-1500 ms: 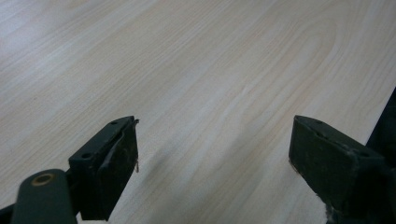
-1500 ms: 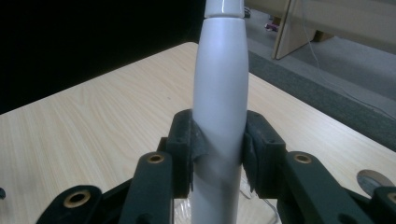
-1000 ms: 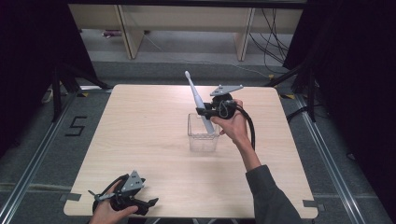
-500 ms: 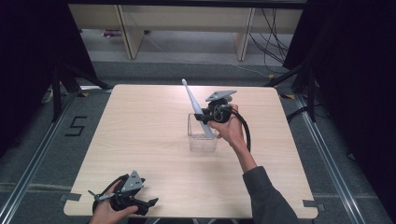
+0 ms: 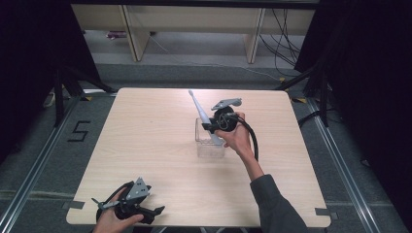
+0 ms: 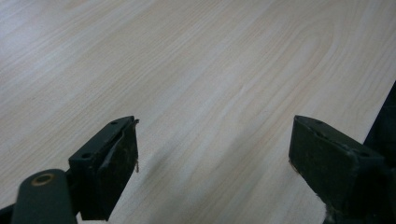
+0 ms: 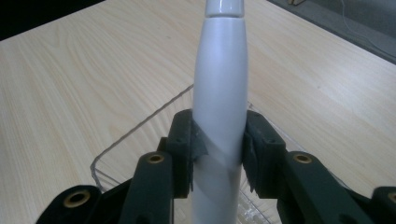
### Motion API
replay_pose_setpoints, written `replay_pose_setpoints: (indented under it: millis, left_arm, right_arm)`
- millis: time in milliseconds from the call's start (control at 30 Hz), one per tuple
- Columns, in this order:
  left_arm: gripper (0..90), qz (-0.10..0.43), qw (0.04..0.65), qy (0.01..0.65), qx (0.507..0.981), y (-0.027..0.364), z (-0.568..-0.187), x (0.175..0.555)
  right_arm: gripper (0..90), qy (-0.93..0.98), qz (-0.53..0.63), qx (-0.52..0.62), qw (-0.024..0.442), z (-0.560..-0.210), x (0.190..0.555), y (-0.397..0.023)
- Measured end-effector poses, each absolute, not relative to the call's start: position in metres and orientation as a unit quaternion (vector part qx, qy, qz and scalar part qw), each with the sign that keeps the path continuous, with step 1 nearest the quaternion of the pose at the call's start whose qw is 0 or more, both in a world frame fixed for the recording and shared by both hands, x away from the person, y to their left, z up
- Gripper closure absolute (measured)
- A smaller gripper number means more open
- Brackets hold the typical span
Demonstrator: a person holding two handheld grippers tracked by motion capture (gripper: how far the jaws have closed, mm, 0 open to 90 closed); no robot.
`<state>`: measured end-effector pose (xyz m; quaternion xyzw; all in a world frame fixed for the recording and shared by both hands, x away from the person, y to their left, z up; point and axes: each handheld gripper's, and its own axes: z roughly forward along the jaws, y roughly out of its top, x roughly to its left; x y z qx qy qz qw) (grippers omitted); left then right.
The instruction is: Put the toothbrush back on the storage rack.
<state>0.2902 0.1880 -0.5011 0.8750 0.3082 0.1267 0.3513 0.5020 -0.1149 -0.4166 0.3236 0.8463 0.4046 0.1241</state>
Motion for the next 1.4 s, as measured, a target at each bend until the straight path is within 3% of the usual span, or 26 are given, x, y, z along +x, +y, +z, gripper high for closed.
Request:
replay_pose_setpoints:
  millis: [1400]
  left_arm:
    - [15.1,0.123,0.352,0.31,0.875,0.187,-0.502,0.29]
  right_arm:
    - [66.3,0.887,0.317,0.314,0.116,-0.434,0.512,-0.102]
